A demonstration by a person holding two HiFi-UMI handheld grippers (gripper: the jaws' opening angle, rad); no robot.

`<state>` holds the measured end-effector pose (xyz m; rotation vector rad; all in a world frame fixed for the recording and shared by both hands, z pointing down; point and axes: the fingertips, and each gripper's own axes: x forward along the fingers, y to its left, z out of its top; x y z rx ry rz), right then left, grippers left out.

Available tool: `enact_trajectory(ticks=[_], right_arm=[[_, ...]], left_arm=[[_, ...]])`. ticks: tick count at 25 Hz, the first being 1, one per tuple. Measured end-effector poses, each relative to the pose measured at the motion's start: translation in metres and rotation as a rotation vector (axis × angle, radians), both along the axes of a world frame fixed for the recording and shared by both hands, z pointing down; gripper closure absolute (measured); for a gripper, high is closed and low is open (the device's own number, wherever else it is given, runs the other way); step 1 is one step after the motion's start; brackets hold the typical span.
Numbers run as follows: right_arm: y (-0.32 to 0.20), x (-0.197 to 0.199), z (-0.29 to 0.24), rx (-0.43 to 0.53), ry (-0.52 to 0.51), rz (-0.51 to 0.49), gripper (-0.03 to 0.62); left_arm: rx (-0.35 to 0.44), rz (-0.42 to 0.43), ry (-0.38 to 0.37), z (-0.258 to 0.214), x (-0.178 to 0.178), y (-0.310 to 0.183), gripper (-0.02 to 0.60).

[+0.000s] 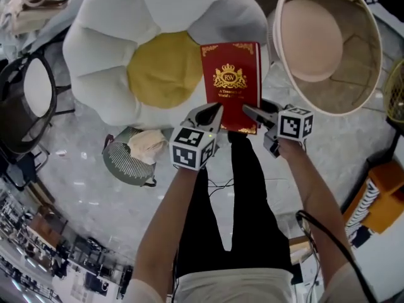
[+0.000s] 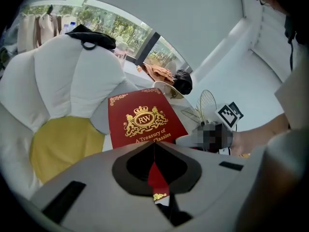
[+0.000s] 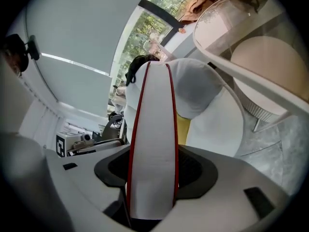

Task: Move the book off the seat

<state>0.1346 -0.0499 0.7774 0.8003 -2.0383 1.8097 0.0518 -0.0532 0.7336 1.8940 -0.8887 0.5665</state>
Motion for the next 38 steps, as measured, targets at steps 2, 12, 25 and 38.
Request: enact_trajectory(ticks=[2, 12, 25, 38], right_arm=[[-0.004, 0.014, -0.009, 0.013, -0.007, 0.033, 0.333], [-0.019, 0.106, -0.042, 0.055, -0.012, 0.242, 0.333], [-0.045, 0.216, -0.042, 0.084, -0.059, 0.522, 0.333], [-0.064, 0.263, -0.022, 0.077, -0.091, 0.635, 0.332]], left_arm=[[0.01, 0.026, 0.003, -0.008, 0.013, -0.005, 0.578], [0.023, 0.148, 0.015, -0.036, 0.08, -0.015, 0.578], [0.016, 0.255, 0.026, -0.038, 0.15, -0.024, 0.578], [-0.01, 0.323, 0.028, -0.025, 0.19, -0.031, 0.578]])
